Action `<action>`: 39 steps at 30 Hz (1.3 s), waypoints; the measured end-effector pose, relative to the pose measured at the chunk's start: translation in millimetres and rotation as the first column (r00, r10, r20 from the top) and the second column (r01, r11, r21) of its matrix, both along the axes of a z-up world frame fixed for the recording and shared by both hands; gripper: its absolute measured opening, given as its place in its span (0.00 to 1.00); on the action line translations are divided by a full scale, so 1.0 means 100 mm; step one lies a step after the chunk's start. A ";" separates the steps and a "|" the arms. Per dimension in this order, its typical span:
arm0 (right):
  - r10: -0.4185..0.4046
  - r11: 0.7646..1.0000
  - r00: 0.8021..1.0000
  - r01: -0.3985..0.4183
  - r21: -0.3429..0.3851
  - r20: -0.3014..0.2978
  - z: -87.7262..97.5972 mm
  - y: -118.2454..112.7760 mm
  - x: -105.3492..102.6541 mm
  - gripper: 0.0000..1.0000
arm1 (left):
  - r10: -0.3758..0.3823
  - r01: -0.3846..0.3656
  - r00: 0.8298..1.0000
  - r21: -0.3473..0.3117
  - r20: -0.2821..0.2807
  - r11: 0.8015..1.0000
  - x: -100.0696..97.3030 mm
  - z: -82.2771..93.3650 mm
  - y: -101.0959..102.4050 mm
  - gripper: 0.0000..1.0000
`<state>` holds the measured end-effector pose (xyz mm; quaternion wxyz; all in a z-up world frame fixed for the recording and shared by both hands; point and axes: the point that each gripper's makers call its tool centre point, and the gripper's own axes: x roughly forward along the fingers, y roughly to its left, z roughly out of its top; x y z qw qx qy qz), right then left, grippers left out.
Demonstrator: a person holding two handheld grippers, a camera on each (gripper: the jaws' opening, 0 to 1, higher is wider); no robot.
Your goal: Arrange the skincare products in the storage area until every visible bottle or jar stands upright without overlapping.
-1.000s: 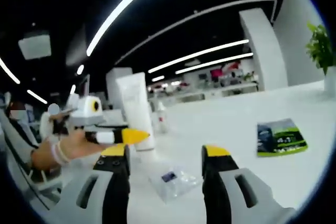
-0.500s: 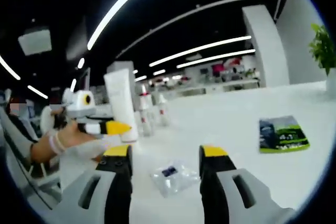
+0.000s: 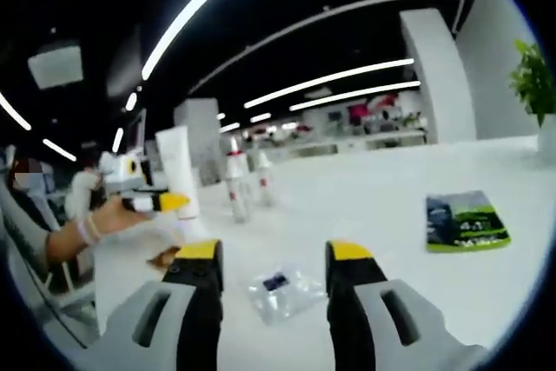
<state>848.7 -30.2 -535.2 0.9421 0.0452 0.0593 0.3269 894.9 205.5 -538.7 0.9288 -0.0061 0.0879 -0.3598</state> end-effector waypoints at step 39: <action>-0.022 1.000 1.000 0.022 -0.021 0.007 -0.02 -0.06 0.02 0.39 | 0.143 -0.142 0.990 0.024 -0.017 0.990 0.84 -0.15 0.14 0.23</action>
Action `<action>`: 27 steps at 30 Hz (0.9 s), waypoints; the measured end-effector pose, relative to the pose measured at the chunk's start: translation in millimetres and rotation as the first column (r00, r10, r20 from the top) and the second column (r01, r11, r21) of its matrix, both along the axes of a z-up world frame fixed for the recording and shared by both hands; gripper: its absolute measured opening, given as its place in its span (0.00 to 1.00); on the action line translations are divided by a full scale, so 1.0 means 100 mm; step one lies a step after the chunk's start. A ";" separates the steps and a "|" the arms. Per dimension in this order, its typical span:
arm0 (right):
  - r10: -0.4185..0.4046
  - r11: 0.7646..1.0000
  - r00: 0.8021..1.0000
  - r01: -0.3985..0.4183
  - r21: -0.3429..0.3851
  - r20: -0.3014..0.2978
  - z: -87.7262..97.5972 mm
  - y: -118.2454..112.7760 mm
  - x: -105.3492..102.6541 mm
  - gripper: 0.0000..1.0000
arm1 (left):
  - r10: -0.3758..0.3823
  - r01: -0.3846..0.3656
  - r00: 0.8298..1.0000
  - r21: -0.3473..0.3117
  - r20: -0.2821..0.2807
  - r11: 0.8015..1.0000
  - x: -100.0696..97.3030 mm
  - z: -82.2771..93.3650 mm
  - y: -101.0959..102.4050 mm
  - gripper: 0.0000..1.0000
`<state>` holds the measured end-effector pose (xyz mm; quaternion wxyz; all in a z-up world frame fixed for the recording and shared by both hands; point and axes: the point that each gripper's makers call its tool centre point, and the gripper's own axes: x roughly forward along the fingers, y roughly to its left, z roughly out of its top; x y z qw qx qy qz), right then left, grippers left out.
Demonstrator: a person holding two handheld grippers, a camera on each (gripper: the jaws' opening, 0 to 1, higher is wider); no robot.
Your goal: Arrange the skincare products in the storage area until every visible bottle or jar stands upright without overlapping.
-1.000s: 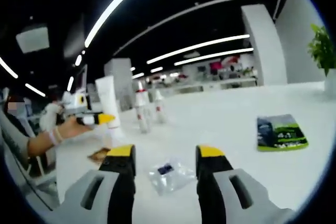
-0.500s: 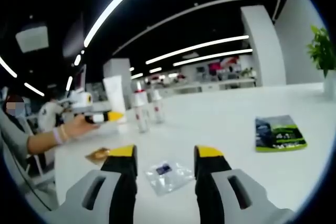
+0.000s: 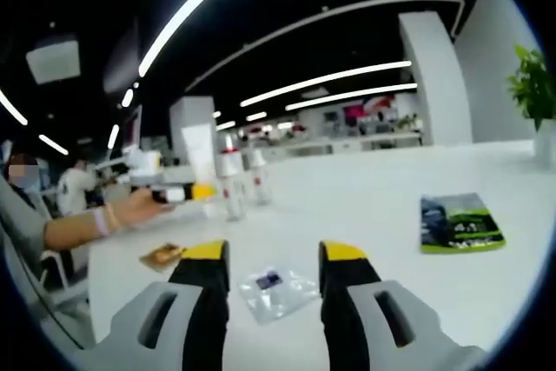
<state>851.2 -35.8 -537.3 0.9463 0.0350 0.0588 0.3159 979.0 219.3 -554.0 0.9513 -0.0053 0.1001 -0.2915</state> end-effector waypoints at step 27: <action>-0.017 1.000 1.000 0.017 -0.025 0.005 -0.02 -0.02 0.02 0.36 | 0.048 -0.038 0.994 0.108 -0.095 0.993 -0.09 -0.28 0.38 0.31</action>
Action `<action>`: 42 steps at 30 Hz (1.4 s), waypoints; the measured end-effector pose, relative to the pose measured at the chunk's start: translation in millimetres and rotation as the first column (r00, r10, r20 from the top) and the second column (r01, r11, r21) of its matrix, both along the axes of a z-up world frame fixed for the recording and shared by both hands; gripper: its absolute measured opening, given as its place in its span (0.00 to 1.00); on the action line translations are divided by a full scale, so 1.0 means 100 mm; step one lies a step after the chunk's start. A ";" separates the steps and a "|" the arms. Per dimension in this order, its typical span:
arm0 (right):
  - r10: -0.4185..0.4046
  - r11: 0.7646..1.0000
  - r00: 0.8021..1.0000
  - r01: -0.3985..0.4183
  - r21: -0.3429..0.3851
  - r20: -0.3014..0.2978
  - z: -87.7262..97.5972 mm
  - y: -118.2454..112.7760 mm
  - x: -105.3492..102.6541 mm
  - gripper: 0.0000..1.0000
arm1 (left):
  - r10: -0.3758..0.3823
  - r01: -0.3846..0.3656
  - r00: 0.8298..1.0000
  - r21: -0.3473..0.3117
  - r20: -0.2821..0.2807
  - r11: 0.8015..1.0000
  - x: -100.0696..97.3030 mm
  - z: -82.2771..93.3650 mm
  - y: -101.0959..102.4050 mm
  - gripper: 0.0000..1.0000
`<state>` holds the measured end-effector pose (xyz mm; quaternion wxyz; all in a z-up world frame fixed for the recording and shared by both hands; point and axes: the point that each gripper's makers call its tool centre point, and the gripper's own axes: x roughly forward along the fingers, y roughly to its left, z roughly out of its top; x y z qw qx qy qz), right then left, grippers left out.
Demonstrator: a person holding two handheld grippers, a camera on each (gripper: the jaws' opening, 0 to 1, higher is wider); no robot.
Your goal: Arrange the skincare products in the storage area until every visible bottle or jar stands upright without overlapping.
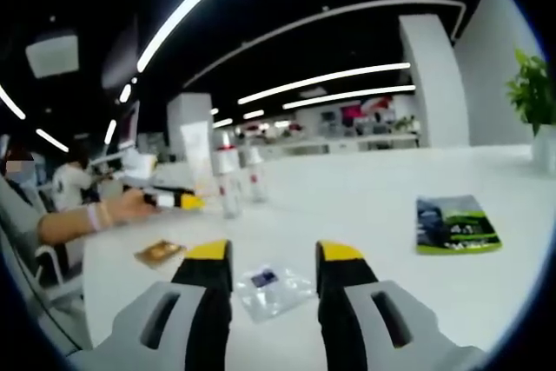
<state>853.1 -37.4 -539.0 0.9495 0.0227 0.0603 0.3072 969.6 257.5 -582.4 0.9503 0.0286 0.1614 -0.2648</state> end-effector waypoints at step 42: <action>-0.013 1.000 1.000 0.013 -0.006 0.012 0.00 -0.02 0.03 0.34 | 0.129 -0.126 0.991 0.071 -0.039 0.989 0.08 -0.12 0.23 0.33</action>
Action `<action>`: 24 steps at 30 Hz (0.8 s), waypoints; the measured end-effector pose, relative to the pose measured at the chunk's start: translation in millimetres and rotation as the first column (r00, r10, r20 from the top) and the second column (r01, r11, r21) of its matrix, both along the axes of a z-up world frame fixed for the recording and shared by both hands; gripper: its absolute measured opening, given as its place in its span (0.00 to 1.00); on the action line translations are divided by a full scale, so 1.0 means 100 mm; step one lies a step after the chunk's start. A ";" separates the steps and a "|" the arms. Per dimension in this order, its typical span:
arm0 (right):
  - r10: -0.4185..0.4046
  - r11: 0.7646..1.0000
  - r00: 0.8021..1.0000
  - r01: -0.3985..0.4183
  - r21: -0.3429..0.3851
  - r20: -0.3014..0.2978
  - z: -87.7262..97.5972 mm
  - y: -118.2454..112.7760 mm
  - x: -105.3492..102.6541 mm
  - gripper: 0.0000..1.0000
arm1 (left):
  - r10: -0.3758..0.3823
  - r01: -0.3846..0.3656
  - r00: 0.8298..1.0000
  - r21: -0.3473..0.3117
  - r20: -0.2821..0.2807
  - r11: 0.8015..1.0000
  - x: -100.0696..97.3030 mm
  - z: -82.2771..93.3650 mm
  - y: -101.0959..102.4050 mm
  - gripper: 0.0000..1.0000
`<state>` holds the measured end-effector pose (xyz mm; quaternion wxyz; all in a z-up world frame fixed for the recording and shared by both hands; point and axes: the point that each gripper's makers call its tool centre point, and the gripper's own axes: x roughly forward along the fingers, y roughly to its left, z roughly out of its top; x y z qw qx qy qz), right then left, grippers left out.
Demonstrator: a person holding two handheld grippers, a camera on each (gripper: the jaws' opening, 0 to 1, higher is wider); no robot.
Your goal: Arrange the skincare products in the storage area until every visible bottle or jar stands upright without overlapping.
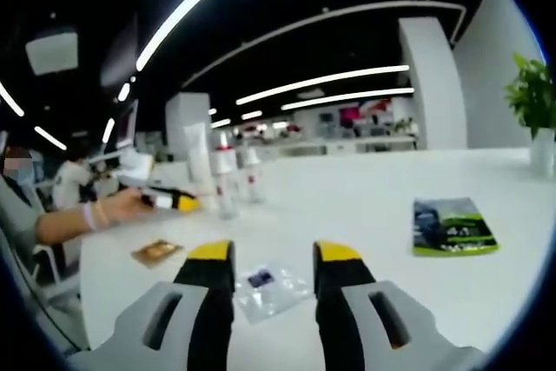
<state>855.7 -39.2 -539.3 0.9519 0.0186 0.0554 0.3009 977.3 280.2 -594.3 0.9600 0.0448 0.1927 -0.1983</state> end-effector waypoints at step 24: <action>-0.013 1.000 1.000 0.012 0.017 0.025 0.06 -0.03 -0.02 0.32 | -0.266 0.265 0.964 -0.100 0.000 0.959 -0.61 0.23 -1.06 0.19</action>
